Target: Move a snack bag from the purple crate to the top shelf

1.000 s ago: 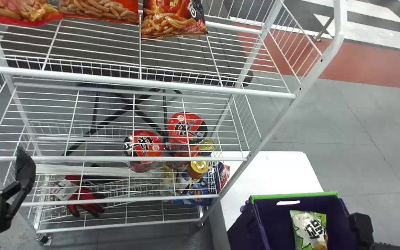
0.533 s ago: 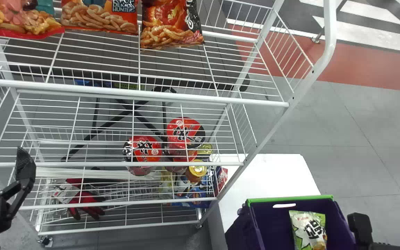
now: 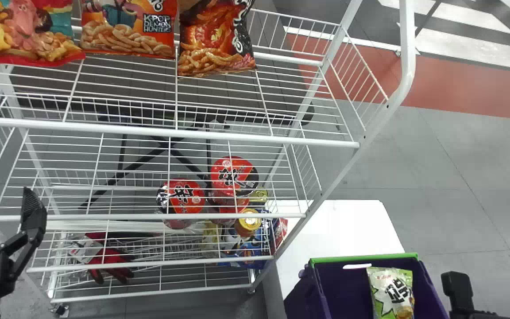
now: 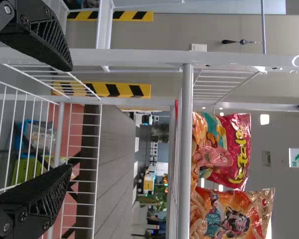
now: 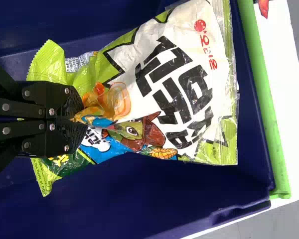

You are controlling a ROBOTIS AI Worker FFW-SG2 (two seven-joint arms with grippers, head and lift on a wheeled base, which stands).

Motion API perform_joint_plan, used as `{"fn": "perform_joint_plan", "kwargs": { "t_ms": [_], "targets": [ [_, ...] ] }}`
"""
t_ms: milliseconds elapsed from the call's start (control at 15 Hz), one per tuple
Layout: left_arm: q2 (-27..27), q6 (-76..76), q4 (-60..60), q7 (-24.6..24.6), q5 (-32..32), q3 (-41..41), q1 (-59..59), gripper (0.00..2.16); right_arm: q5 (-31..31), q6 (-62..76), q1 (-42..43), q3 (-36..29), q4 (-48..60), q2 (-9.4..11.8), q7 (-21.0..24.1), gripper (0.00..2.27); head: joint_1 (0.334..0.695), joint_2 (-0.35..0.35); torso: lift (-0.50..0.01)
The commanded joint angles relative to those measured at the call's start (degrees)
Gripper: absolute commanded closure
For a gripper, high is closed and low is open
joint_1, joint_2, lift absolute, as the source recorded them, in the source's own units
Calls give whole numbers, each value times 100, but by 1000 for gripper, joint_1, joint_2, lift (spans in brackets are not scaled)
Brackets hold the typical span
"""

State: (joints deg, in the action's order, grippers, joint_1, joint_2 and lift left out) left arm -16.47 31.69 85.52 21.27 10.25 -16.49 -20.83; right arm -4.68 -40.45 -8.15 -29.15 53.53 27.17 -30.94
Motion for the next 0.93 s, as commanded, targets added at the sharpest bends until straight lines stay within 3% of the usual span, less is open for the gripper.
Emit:
{"fn": "perform_joint_plan", "kwargs": {
  "t_ms": [0,867],
  "targets": [
    [-40,-1,44,0,4,-30,-18,130,2,-12,-20,-3,34,-19,0,2111,695,-350,-166],
    [-128,-177,430,18,-32,128,-299,130,-24,111,-2,85,43,-19,-9,2111,695,-350,-114]
  ]
}}
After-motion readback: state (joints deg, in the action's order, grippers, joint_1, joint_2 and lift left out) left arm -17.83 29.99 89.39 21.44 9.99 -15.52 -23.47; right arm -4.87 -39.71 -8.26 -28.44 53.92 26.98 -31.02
